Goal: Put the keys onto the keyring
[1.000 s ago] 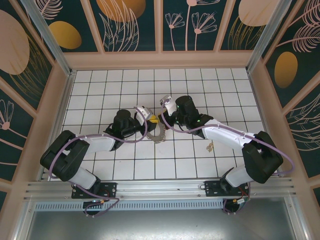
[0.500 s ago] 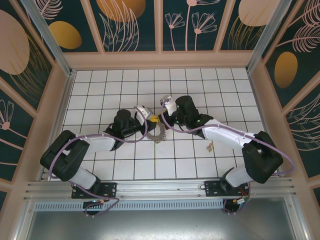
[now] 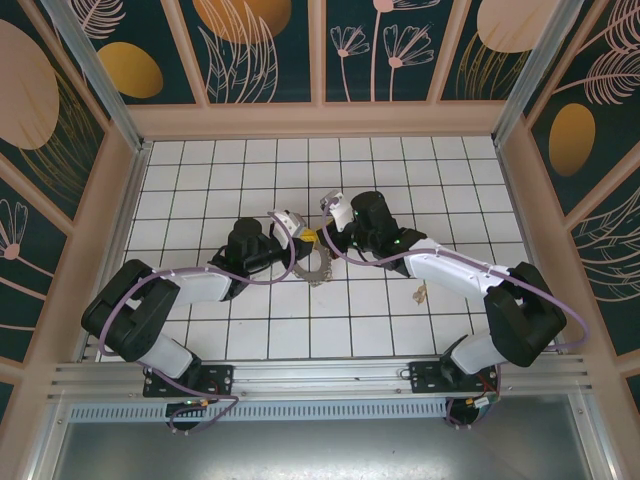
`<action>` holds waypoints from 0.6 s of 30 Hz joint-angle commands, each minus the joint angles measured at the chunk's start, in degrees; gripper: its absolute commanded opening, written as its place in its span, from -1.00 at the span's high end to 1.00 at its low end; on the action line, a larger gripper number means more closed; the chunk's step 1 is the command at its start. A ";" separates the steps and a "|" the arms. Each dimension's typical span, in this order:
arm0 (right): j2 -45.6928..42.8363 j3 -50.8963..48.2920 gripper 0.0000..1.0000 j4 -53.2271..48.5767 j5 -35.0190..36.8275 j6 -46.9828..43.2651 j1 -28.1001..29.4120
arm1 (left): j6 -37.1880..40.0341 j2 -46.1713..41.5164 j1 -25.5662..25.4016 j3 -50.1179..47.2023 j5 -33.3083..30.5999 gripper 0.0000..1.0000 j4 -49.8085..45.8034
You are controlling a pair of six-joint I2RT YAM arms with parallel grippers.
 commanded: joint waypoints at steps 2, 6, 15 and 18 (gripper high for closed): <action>-2.23 1.77 1.00 0.26 -0.29 -1.16 0.40 | 1.58 0.03 -0.19 1.51 -0.50 0.67 -0.69; -2.25 1.77 1.00 0.10 -0.39 -1.18 0.43 | 1.63 0.37 -0.21 1.90 -0.08 0.65 -0.67; -2.26 1.81 1.00 0.44 -0.38 -1.09 0.43 | 1.80 1.40 -0.24 2.84 0.91 0.55 -1.48; -2.23 1.85 1.00 0.41 -0.38 -1.09 0.42 | 2.04 1.61 -0.23 3.07 1.19 0.55 -1.98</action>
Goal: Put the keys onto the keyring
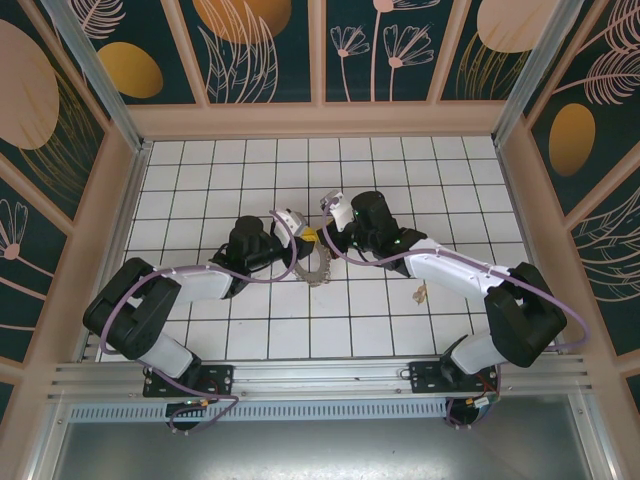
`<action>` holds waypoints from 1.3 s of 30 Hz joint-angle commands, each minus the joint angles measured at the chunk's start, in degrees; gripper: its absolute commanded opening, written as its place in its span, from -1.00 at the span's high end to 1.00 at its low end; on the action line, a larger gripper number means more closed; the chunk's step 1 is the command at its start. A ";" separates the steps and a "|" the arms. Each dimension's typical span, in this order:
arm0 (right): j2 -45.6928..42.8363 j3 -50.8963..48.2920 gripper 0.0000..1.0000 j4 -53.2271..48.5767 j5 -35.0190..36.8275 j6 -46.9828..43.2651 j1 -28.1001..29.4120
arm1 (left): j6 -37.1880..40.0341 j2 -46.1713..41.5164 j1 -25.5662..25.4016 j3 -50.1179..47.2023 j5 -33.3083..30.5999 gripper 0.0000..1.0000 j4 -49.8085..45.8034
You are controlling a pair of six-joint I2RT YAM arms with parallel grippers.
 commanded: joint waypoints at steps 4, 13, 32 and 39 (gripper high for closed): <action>-2.00 1.92 1.00 0.29 -0.38 -1.05 0.36 | 1.37 0.95 -0.24 1.77 1.08 0.58 -1.10; -2.15 1.56 1.00 0.33 0.09 -0.88 0.42 | 2.26 0.27 -0.24 1.20 0.91 0.97 -1.35; -1.95 -0.73 1.00 0.08 -0.06 -0.43 -2.37 | 3.32 -0.68 -0.25 -2.07 5.87 1.00 8.89; -0.93 -1.78 1.00 1.90 -0.12 0.19 -3.26 | 3.25 -0.81 -0.22 -3.89 6.90 1.00 12.15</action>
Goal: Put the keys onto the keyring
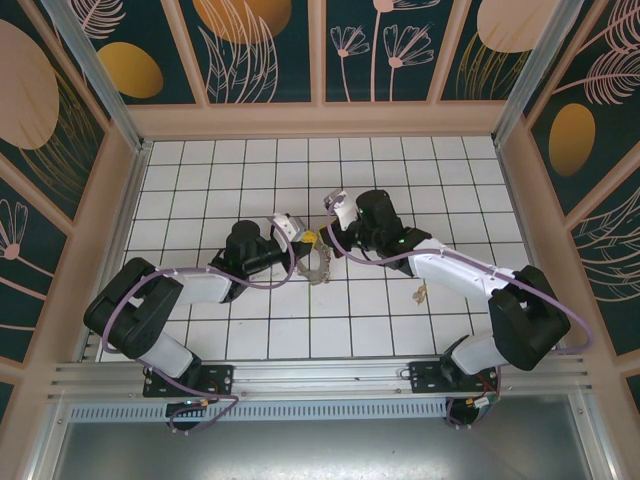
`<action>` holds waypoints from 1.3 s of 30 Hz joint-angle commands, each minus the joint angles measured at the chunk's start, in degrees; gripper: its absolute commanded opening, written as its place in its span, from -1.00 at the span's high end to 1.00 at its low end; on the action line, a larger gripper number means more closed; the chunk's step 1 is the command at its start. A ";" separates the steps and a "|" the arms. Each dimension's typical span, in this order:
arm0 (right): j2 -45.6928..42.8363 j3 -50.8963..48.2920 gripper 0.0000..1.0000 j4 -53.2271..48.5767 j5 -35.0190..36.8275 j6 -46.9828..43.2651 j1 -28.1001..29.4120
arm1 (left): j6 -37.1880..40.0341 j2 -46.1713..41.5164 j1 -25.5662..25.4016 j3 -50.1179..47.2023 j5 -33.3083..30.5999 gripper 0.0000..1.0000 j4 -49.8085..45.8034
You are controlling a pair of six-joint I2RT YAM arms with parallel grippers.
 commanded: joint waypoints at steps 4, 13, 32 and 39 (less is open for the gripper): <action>0.31 -0.77 1.00 2.76 2.16 0.42 -1.56 | 1.26 -0.94 -0.27 -1.02 4.50 1.00 6.00; 0.98 -0.28 1.00 2.78 2.07 1.21 -1.58 | 1.35 -1.02 -0.27 -1.46 4.22 1.00 6.97; -2.33 1.53 1.00 1.99 -3.99 -1.24 -0.20 | 0.56 -0.15 -0.25 1.24 2.96 0.61 2.74; -2.44 2.00 1.00 1.30 -4.19 -1.77 0.07 | 1.20 -0.15 -0.25 1.94 1.46 0.58 0.31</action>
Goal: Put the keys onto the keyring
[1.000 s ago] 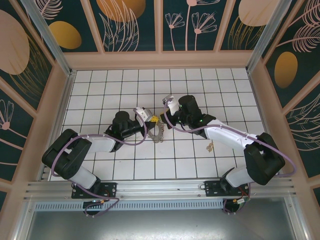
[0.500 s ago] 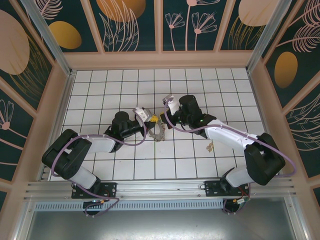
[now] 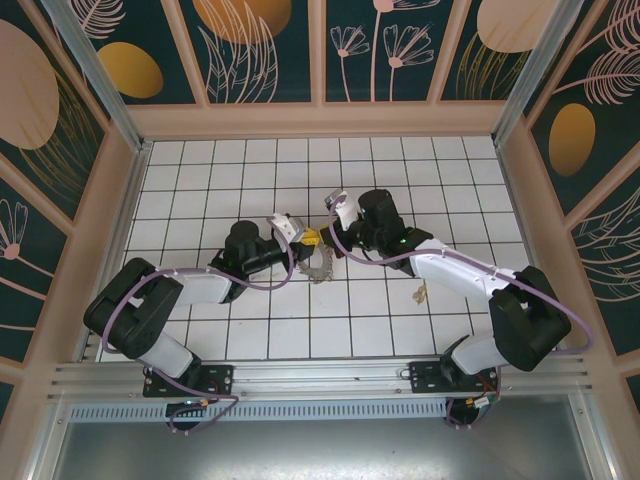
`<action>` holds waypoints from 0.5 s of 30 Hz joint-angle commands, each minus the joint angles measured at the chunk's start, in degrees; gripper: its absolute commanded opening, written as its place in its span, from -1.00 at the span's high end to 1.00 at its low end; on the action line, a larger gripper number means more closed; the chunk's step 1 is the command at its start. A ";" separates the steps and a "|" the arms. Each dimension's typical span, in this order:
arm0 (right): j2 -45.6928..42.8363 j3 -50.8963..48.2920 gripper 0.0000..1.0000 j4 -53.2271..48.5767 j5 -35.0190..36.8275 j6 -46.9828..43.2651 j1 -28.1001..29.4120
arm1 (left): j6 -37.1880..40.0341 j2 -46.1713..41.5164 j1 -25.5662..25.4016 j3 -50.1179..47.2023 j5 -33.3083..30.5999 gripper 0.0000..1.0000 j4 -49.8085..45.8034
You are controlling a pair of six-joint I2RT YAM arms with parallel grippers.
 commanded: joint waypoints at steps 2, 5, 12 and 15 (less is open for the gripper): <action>-2.07 2.48 1.00 0.53 -1.45 -1.59 0.46 | 1.08 0.07 -0.25 1.86 -0.31 0.58 -1.74; -2.11 2.73 1.00 0.42 -1.44 -1.64 0.61 | 1.10 0.26 -0.25 2.21 -0.66 0.58 -2.32; -2.21 2.60 1.00 0.00 -1.00 -1.69 0.78 | 1.33 0.29 -0.25 2.48 -1.64 0.66 -3.43; -2.34 2.50 1.00 -0.19 -0.85 -1.73 0.84 | 1.31 0.12 -0.19 2.24 -1.72 0.78 -3.34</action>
